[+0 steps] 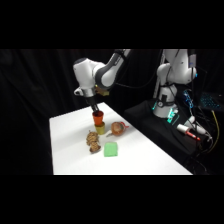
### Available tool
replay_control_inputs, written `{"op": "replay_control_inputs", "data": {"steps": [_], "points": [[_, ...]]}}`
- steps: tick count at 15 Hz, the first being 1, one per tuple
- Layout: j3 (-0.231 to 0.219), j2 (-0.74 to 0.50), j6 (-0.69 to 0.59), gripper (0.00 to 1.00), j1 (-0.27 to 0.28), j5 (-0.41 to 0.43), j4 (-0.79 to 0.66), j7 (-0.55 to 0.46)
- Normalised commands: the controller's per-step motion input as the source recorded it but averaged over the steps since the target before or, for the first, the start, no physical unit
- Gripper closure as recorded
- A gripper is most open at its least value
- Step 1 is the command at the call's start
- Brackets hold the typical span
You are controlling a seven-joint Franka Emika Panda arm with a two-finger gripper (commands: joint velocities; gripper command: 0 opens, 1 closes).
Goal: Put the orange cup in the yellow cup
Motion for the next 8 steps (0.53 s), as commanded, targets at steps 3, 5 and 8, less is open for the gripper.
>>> {"op": "replay_control_inputs", "data": {"steps": [3,5,8], "points": [[0.035,0.03,-0.13,0.54,-0.055,0.134,0.13,-0.18],[0.030,0.00,-0.13,0.38,-0.053,0.117,0.11,-0.17],[0.022,-0.03,-0.14,0.14,-0.046,0.091,0.09,-0.16]]}}
